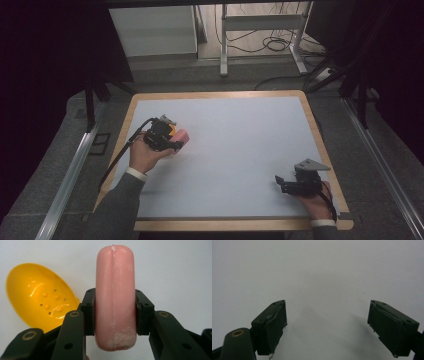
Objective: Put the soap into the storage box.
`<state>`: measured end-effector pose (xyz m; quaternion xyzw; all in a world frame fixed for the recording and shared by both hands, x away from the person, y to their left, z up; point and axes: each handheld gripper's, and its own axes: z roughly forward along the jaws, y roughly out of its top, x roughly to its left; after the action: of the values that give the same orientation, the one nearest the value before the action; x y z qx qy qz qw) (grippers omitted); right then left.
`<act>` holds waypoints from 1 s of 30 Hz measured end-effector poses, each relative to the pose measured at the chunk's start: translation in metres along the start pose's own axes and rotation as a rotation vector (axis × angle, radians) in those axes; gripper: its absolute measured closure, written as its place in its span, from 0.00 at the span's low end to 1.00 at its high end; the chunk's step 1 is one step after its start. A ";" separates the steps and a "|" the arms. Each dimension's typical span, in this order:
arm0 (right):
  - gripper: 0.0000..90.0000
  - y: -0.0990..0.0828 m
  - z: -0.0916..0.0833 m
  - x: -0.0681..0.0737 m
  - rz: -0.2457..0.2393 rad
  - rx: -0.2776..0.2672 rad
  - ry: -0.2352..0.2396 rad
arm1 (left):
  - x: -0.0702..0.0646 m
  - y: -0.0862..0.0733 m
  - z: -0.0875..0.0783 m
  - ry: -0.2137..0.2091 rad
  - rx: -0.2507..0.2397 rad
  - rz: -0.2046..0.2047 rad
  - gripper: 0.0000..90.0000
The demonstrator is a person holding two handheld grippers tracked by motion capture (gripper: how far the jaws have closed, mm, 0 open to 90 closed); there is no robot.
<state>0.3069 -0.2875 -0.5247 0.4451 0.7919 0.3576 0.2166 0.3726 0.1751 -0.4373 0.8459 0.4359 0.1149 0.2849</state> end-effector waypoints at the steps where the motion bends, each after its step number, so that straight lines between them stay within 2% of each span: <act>1: 0.17 0.000 0.000 0.000 0.000 0.000 0.000 | 0.000 0.000 0.000 0.000 0.000 0.000 0.67; 7: 0.17 0.001 -0.002 0.000 0.000 -0.014 -0.002 | 0.009 0.000 -0.003 0.005 -0.003 -0.019 0.67; 8: 0.17 0.001 -0.002 0.001 0.001 -0.011 -0.016 | 0.018 -0.002 -0.001 -0.027 -0.002 -0.048 0.67; 9: 0.17 0.001 -0.002 0.001 0.001 -0.011 -0.016 | 0.018 -0.002 -0.001 -0.027 -0.002 -0.048 0.67; 10: 0.17 0.001 -0.003 0.000 0.005 -0.016 -0.014 | 0.025 -0.006 0.002 -0.025 -0.003 -0.073 0.67; 11: 0.17 0.001 -0.003 0.000 0.005 -0.016 -0.014 | 0.025 -0.006 0.002 -0.025 -0.003 -0.073 0.67; 15: 0.17 0.001 -0.003 0.000 0.005 -0.020 -0.013 | 0.036 -0.014 0.005 -0.031 -0.008 -0.114 0.67; 24: 0.17 0.001 -0.001 0.002 -0.002 -0.013 -0.013 | 0.046 -0.016 -0.001 -0.042 -0.037 -0.144 0.67; 30: 0.17 0.001 -0.001 0.002 -0.001 -0.013 -0.017 | 0.058 -0.016 0.001 -0.037 -0.044 -0.187 0.67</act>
<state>0.3057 -0.2863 -0.5234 0.4463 0.7879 0.3589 0.2264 0.3968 0.2288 -0.4500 0.7970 0.5050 0.0816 0.3210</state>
